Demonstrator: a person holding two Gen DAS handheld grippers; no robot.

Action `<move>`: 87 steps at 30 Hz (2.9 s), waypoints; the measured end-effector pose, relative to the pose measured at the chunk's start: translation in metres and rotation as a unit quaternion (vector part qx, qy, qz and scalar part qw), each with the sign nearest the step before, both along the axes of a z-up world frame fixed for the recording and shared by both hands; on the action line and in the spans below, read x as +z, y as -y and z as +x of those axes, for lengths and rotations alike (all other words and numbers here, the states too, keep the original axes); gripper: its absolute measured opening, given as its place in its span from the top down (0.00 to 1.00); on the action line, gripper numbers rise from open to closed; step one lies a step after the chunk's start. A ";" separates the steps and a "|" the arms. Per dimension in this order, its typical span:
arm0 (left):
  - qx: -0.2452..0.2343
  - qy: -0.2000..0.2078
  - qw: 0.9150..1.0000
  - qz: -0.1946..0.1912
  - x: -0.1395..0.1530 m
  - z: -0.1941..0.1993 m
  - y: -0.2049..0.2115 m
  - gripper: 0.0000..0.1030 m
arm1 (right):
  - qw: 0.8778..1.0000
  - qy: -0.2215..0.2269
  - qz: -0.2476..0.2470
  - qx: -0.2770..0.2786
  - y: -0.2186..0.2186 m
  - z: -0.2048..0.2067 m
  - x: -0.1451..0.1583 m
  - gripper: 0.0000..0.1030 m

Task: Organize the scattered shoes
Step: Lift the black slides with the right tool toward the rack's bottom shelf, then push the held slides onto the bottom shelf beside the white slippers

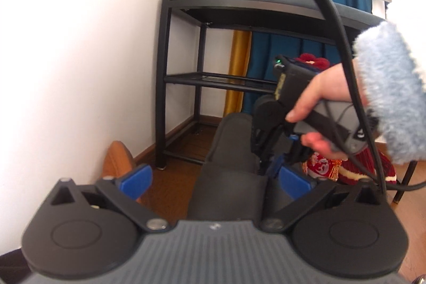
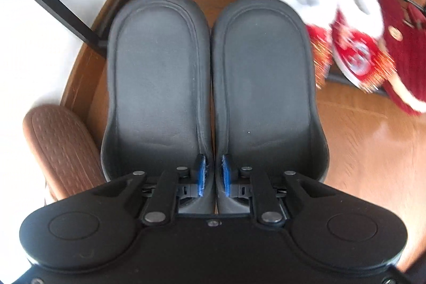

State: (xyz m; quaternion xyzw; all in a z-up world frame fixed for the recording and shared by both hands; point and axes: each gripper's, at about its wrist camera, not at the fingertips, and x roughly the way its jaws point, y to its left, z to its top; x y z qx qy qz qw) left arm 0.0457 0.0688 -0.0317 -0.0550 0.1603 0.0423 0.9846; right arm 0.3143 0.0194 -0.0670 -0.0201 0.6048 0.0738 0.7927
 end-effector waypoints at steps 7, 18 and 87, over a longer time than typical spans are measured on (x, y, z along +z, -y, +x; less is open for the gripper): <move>0.027 -0.021 0.999 -0.022 -0.008 0.018 -0.016 0.00 | 0.998 0.049 -0.023 0.044 -0.048 0.048 -0.010 0.86; 0.055 -0.037 0.998 -0.021 -0.022 0.035 -0.028 0.00 | 0.987 0.149 -0.020 0.050 -0.060 0.086 -0.030 0.86; 0.102 -0.034 0.993 -0.053 -0.013 0.030 -0.057 0.00 | 0.863 0.426 -0.128 0.241 -0.049 -0.051 -0.179 0.06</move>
